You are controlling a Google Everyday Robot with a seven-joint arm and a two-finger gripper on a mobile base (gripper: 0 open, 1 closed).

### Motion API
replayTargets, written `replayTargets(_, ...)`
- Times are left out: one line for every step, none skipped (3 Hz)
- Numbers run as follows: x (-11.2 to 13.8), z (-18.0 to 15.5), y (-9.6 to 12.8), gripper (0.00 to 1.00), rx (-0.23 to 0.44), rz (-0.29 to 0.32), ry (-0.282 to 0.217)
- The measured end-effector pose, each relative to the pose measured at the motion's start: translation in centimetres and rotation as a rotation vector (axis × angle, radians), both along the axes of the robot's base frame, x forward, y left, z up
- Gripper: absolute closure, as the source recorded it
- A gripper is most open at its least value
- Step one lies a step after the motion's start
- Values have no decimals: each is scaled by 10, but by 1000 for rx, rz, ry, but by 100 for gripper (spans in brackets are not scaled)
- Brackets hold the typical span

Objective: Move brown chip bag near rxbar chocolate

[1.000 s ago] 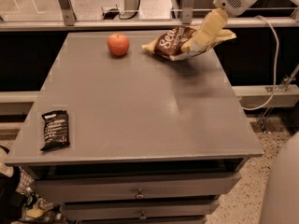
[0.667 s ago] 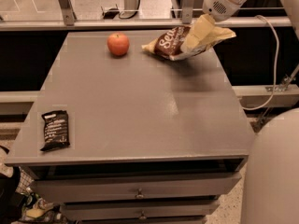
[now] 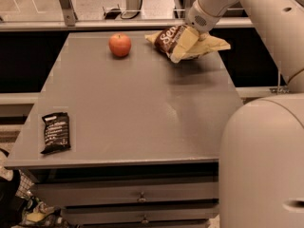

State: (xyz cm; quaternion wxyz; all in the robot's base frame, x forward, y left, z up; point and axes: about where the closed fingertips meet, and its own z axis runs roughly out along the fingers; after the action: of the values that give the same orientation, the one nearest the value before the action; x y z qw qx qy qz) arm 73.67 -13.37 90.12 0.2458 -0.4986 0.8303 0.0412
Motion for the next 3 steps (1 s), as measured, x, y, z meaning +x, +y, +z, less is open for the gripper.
replayTargets(6,-32,19,2,-70,25,59)
replayTargets(6,-53,28,24,-117,43,91)
replayTargets(6,-56,29,47,-117,45,94)
